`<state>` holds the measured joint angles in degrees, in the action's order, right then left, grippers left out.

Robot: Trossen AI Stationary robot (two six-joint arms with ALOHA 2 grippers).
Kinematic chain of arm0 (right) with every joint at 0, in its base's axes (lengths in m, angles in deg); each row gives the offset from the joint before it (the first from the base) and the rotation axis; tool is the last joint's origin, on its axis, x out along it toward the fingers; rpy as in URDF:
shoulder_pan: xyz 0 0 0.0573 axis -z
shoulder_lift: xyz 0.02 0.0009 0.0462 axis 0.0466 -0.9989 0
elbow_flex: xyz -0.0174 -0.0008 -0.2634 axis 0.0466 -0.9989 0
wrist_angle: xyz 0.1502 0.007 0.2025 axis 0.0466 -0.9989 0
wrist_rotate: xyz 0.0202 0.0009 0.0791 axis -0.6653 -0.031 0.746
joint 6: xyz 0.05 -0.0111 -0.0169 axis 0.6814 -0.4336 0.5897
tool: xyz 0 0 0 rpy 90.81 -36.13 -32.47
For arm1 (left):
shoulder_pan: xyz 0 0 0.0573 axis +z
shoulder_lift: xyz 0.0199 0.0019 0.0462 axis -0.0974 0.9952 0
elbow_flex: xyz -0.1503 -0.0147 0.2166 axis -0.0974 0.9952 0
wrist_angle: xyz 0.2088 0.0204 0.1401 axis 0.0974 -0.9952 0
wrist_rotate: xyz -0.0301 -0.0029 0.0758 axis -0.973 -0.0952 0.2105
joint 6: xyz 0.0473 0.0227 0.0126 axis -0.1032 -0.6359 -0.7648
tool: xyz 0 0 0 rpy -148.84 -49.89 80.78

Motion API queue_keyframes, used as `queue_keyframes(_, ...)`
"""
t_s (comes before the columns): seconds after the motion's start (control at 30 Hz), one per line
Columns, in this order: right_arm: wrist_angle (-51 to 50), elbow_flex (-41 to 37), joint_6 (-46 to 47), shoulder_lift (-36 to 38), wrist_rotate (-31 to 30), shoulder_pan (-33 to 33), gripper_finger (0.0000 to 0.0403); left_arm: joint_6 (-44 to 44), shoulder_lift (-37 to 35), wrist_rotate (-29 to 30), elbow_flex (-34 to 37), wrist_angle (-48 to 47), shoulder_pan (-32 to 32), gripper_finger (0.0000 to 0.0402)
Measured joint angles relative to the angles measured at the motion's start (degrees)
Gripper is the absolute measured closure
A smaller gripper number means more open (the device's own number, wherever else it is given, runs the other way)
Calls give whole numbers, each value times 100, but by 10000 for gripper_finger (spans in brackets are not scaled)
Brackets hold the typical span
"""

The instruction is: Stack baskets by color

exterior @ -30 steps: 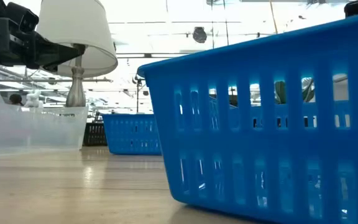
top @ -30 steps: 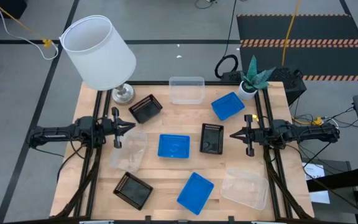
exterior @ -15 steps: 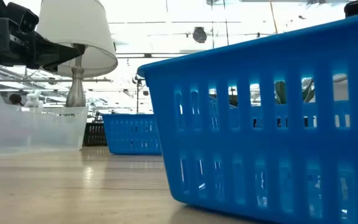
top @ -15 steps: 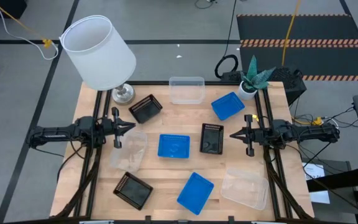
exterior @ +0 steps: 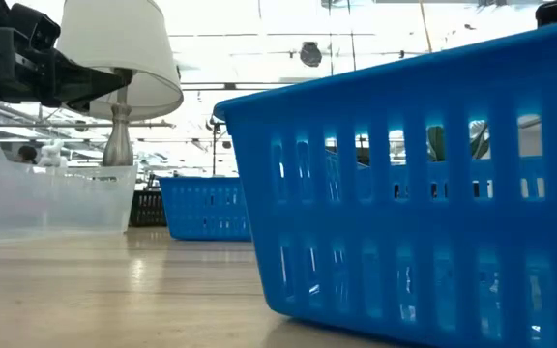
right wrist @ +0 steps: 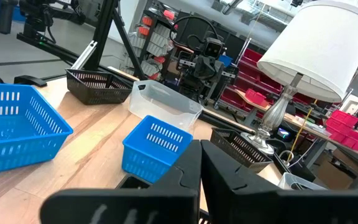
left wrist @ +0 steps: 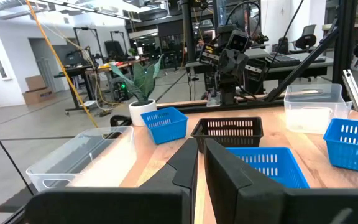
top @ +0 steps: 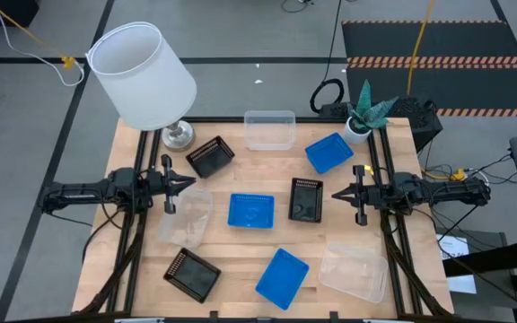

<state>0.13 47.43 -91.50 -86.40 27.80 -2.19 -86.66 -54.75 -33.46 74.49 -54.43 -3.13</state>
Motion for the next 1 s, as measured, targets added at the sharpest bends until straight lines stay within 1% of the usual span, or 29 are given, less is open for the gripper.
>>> queue_keyframes(0.2,0,0,-5,1,-1,0,403,0,1,2,1,0,0,369)
queue_keyframes(0.27,2,0,-214,2,-2,0,403,0,0,2,2,0,0,369)
queue_keyframes(0.37,2,0,-884,1,-2,1,403,0,1,0,0,0,0,369)
queue_keyframes(0.43,2,0,-1128,2,-2,2,403,0,2,0,0,0,0,369)
queue_keyframes(0.63,2,0,-1151,2,-2,0,403,0,2,0,2,0,-2,369)
queue_keyframes(0.7,2,0,-942,1,-2,2,403,0,2,0,2,0,0,369)
queue_keyframes(0.9,28,0,230,1,-2,1,403,0,0,0,2,0,-2,369)
queue_keyframes(1.0,224,0,797,2,-2,2,403,0,0,0,1,0,0,369)
